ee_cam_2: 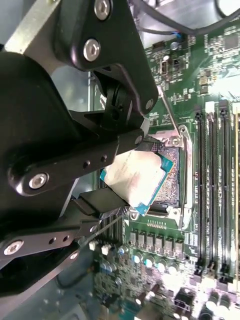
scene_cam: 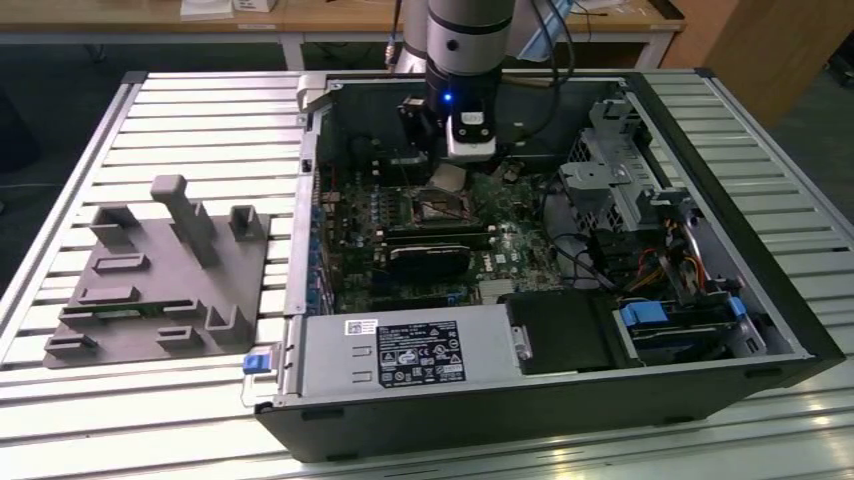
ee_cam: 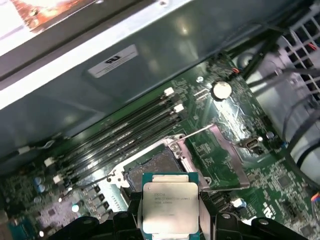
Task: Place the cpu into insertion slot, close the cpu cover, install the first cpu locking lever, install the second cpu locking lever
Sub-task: 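Place the cpu into insertion slot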
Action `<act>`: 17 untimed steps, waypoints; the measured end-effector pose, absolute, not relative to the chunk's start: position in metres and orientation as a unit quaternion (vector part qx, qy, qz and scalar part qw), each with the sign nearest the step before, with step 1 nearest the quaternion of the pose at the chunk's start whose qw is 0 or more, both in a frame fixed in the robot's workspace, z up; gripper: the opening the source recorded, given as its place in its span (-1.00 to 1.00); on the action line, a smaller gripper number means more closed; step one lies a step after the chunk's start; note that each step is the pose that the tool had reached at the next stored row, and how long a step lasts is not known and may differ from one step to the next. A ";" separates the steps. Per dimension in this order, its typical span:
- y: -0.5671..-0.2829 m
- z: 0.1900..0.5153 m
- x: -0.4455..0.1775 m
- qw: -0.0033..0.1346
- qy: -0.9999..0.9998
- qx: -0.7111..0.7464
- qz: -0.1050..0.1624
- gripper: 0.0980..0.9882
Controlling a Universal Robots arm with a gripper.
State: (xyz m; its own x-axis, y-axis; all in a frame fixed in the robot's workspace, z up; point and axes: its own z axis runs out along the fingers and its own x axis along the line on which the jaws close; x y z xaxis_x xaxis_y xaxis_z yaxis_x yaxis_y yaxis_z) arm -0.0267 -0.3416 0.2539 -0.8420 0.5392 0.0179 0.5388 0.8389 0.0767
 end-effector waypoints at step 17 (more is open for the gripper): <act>-0.342 0.252 -0.027 0.008 0.912 0.408 0.038 -0.01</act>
